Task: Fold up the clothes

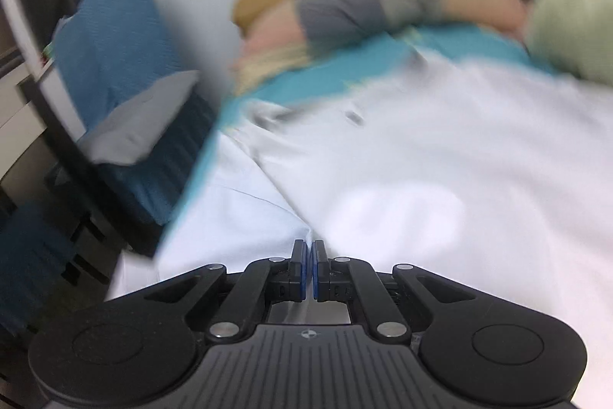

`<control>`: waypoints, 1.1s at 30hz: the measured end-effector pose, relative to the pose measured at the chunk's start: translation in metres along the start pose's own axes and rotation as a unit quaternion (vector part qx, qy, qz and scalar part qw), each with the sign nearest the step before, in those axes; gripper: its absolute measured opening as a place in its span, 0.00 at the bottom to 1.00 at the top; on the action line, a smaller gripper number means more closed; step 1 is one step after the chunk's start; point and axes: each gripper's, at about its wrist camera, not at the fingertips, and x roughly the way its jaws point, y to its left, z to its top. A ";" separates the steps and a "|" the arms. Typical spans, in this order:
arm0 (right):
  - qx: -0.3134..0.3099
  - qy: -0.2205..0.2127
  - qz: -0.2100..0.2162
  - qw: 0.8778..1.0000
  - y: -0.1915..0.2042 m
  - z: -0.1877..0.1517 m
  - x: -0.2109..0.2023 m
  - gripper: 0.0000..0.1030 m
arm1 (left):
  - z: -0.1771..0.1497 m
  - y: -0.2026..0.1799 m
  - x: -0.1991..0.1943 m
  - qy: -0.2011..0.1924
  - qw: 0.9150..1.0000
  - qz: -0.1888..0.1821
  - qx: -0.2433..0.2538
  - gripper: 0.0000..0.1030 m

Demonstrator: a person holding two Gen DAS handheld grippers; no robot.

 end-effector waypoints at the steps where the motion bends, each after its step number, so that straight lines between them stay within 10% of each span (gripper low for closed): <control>1: 0.004 0.003 0.002 1.000 -0.001 -0.002 0.000 0.88 | -0.003 -0.011 0.005 0.002 1.000 0.012 0.001 0.03; 5: 0.002 0.014 -0.004 1.000 -0.003 -0.011 0.005 0.88 | -0.007 -0.005 0.005 -0.017 0.998 0.017 -0.058 0.06; 10: 0.010 0.013 -0.001 1.000 -0.005 -0.010 0.010 0.88 | -0.010 0.047 -0.031 -0.029 0.985 -0.071 -0.154 0.61; 13: 0.013 0.015 0.000 1.000 -0.005 -0.010 0.012 0.88 | -0.017 0.099 -0.062 -0.047 0.958 -0.116 -0.258 0.75; 18: 0.018 0.015 0.001 1.000 -0.006 -0.011 0.011 0.88 | -0.032 0.189 -0.079 -0.043 0.872 -0.081 -0.481 0.85; 23: 0.020 0.015 0.001 1.000 -0.006 -0.012 0.008 0.88 | -0.067 0.232 -0.055 0.018 0.850 -0.030 -0.525 0.85; 30: 0.017 0.013 0.002 1.000 -0.006 -0.014 0.007 0.88 | -0.133 0.264 -0.013 0.097 0.783 -0.084 -0.608 0.74; 33: 0.016 0.011 0.002 1.000 -0.005 -0.015 0.007 0.88 | -0.139 0.263 -0.007 0.094 0.791 -0.091 -0.597 0.71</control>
